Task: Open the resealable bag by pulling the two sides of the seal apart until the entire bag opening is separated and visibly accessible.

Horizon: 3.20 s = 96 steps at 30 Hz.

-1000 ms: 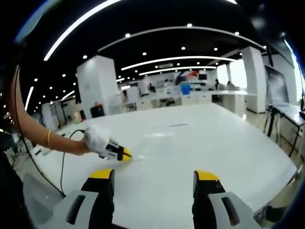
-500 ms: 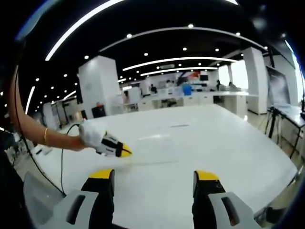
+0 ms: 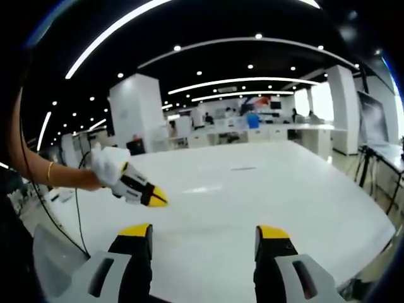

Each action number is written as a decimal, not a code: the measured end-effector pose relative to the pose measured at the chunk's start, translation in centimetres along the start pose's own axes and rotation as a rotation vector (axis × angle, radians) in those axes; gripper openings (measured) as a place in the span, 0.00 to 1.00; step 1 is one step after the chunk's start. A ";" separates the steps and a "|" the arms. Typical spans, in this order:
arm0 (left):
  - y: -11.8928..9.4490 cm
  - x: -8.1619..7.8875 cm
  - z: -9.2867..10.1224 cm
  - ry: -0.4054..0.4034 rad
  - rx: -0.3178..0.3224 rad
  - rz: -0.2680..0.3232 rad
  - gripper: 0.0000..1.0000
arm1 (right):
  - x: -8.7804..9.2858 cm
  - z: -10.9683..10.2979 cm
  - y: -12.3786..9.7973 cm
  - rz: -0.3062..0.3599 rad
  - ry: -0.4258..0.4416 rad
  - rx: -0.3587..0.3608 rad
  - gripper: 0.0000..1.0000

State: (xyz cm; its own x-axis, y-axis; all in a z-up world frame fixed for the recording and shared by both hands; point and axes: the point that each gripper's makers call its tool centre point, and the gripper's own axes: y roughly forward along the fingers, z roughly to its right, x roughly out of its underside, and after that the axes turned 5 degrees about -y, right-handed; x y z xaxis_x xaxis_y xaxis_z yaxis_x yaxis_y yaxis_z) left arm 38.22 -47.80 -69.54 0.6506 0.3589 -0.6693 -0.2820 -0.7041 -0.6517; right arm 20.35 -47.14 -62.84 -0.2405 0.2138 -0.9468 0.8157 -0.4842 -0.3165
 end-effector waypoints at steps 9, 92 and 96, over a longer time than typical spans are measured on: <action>-2.7 -0.7 2.3 0.053 0.062 -0.014 0.00 | -0.4 -1.1 0.2 -0.002 -0.039 -0.047 0.63; -11.0 -4.8 13.1 0.072 0.264 0.041 0.02 | 3.5 -16.4 1.8 -0.212 -0.544 -0.650 0.00; -11.1 -4.7 13.2 0.080 0.273 0.035 0.02 | 3.6 -16.6 1.8 -0.216 -0.553 -0.661 0.00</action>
State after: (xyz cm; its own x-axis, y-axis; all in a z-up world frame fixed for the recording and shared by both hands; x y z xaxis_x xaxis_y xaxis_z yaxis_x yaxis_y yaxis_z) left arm 28.94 -33.57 -63.91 0.6874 0.2800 -0.6702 -0.4781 -0.5202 -0.7077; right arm 29.68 -33.12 -65.87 -0.5047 -0.2791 -0.8170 0.8188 0.1451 -0.5554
